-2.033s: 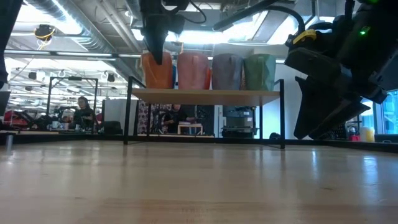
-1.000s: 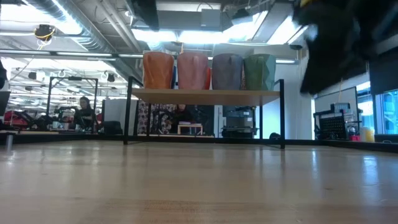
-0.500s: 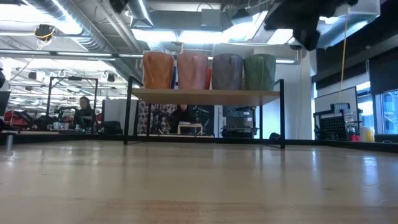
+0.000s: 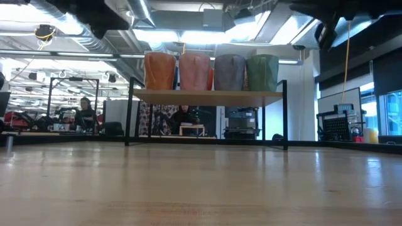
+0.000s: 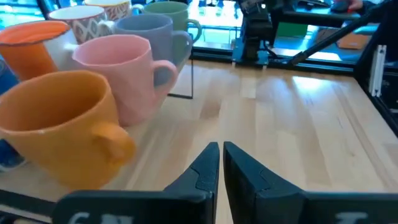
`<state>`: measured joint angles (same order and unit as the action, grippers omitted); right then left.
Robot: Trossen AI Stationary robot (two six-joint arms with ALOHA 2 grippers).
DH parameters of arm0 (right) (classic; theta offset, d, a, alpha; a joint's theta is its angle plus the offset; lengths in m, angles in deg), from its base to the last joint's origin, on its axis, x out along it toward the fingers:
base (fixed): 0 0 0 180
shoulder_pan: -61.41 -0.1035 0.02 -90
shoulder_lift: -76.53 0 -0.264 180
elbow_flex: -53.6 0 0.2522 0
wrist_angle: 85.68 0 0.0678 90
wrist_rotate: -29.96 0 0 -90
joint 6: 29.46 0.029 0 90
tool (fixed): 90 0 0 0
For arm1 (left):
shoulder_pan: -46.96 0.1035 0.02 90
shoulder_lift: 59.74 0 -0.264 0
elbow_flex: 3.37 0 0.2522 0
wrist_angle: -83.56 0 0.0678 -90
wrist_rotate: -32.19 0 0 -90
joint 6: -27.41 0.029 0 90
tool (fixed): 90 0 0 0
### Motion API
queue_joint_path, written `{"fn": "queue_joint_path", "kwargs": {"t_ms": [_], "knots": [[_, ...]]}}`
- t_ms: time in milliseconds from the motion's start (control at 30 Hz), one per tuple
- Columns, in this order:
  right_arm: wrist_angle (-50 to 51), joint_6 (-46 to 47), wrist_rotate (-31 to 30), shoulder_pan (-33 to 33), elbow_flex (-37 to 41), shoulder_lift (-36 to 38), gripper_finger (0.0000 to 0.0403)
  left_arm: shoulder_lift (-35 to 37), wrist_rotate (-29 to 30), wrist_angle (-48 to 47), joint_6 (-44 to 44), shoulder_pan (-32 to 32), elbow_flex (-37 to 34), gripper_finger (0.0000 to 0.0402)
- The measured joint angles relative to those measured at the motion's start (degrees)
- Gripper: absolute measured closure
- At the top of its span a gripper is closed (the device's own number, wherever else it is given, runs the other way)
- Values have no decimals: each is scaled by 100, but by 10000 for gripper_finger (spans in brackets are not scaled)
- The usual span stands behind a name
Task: Place coffee mugs
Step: Return to Home Position
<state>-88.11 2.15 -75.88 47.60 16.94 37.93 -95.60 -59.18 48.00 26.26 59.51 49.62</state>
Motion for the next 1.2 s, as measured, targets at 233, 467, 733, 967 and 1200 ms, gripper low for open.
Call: {"fn": "queue_joint_path", "kwargs": {"t_ms": [233,467,733,967,1200], "knots": [[334,-1183,164,-4,236,849,370,329,-92,1778,-21,-190,-1336,383],[-55,-1579,216,-4,1244,2021,370,746,220,3070,-131,-314,-2386,383],[-115,-1909,230,-4,2089,3407,370,1528,366,3047,-123,-323,-3109,383],[198,-2135,448,-4,2231,3847,370,2282,341,3037,-281,-323,-3548,383],[799,-2305,682,-4,2244,3846,370,2993,227,2874,-404,-323,-3880,383]]}}
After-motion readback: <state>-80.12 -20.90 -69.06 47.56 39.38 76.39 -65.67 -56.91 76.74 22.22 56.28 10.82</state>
